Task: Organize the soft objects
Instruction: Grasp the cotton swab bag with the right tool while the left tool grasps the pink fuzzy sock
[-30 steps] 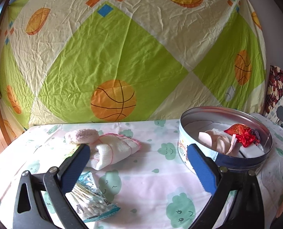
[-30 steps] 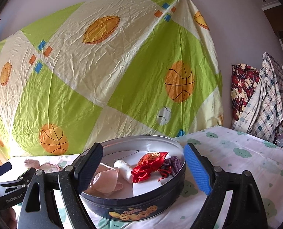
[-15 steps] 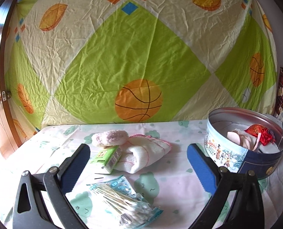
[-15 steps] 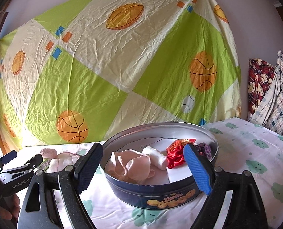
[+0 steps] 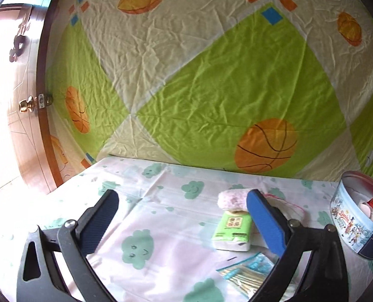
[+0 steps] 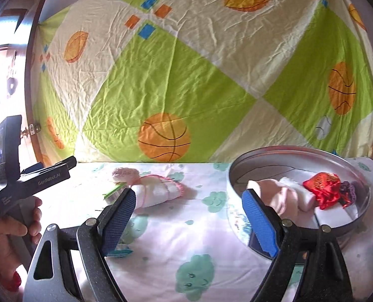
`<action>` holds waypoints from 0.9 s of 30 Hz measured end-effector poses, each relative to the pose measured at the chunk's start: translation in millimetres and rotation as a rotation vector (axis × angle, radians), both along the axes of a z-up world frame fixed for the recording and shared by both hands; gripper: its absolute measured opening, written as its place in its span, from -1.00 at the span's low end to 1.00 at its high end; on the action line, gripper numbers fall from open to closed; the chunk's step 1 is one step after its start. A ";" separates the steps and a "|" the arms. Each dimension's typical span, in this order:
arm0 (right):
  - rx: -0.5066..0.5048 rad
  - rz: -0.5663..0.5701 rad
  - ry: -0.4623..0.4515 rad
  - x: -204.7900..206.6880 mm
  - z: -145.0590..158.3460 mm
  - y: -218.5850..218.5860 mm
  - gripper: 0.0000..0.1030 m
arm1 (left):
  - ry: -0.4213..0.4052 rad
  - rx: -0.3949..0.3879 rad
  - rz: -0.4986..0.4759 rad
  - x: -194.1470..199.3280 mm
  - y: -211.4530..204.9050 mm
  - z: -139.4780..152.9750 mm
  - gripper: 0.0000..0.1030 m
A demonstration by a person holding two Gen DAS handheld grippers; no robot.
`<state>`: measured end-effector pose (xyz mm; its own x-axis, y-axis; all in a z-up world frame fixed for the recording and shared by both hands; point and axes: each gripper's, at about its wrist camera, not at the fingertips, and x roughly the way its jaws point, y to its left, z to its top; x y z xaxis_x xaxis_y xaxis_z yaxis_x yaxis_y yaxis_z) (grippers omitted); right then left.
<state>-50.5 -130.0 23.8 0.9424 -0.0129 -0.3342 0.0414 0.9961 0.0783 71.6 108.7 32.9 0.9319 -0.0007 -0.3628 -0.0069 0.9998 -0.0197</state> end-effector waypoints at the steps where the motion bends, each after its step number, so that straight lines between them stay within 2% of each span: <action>1: -0.002 0.029 0.014 5.2 -1.5 8.1 0.71 | -0.001 0.006 0.010 2.3 4.9 -0.1 1.00; 11: -0.002 0.301 0.251 63.8 -26.9 80.7 0.71 | 0.020 -0.021 0.050 16.2 33.3 5.2 1.00; 18: -0.046 0.361 0.447 97.9 -53.1 106.0 0.69 | 0.058 0.005 0.049 22.9 32.4 0.9 1.00; 22: -0.085 0.392 0.511 103.6 -62.7 117.0 0.34 | 0.081 0.006 0.035 25.7 30.0 -2.2 0.99; 27: -0.110 0.407 0.555 107.2 -70.4 122.1 0.18 | 0.093 0.010 0.034 27.7 28.6 -5.1 0.99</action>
